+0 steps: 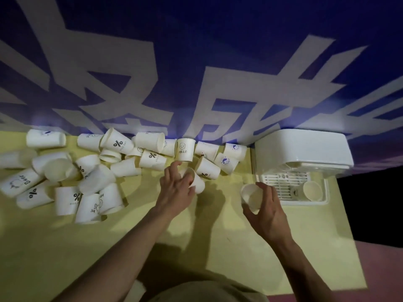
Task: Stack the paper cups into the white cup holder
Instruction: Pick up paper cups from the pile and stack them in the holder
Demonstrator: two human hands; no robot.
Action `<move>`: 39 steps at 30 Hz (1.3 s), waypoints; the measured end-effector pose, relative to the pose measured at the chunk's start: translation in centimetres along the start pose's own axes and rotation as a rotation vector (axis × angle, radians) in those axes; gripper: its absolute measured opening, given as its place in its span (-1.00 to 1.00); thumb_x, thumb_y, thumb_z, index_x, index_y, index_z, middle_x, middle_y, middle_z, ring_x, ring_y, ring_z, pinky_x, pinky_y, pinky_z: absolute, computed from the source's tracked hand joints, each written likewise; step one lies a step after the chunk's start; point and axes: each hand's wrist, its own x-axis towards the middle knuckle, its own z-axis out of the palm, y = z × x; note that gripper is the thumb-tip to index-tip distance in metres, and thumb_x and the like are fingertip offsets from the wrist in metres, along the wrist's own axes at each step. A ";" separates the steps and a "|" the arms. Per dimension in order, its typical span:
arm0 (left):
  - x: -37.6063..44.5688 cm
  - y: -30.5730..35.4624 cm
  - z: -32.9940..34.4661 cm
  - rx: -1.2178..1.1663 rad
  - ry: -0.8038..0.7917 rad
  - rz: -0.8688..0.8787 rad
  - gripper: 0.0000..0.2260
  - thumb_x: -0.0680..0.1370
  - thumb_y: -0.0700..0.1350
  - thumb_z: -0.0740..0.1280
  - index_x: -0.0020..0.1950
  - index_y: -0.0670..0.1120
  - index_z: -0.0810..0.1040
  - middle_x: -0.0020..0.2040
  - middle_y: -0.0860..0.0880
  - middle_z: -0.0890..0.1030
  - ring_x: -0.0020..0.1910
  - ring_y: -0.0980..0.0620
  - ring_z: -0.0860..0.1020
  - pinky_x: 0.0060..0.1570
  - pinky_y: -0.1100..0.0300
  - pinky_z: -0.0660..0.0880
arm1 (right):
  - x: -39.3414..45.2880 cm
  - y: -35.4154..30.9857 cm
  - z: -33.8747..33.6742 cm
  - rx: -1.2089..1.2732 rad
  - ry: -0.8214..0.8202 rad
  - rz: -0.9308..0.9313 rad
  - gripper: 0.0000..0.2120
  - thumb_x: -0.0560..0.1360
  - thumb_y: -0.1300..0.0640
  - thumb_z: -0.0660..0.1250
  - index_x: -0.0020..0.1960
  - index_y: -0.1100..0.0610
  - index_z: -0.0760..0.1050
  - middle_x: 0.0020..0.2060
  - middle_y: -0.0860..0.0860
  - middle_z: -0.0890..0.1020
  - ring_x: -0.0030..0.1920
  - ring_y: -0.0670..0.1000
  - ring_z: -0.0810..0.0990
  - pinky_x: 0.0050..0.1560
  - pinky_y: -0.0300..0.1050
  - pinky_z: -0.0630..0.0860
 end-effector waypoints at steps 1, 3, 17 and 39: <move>-0.4 0.7 -0.2 -0.007 -0.010 0.034 -0.69 0.47 -0.06 0.45 0.18 -0.08 0.54 0.41 -0.23 0.30 0.27 -0.27 0.35 0.04 -0.15 0.51 | -0.5 0.6 -0.2 0.004 -0.004 0.011 -0.33 0.43 -0.02 0.55 0.42 0.05 0.33 0.20 -0.06 0.45 0.07 0.08 0.55 -0.28 -0.09 0.54; -0.9 2.4 -0.8 -0.023 -0.052 0.083 -0.71 0.51 -0.05 0.41 0.19 -0.08 0.53 0.41 -0.18 0.30 0.26 -0.24 0.36 0.08 -0.14 0.53 | -1.4 1.9 -0.6 0.011 -0.023 0.017 -0.31 0.44 -0.05 0.54 0.46 0.00 0.31 0.22 -0.05 0.42 0.01 0.08 0.57 -0.33 -0.06 0.58; 0.0 25.7 1.5 -0.240 -0.062 0.302 -0.55 0.47 -0.01 0.49 0.28 0.07 0.37 0.31 0.06 0.31 0.27 -0.04 0.41 0.00 0.00 0.61 | -4.9 15.5 -10.1 0.184 0.008 0.077 -0.39 0.46 0.06 0.50 0.43 -0.10 0.34 0.23 -0.04 0.38 0.08 0.04 0.54 -0.19 0.03 0.66; 8.6 39.7 16.0 0.071 -0.269 0.254 -0.45 0.53 -0.07 0.48 0.49 0.05 0.39 0.45 -0.05 0.28 0.42 -0.09 0.34 0.19 -0.07 0.57 | -1.7 32.8 -16.7 0.344 -0.055 0.050 -0.47 0.53 0.03 0.43 0.44 -0.06 0.35 0.32 -0.03 0.35 0.16 0.03 0.54 0.00 0.00 0.64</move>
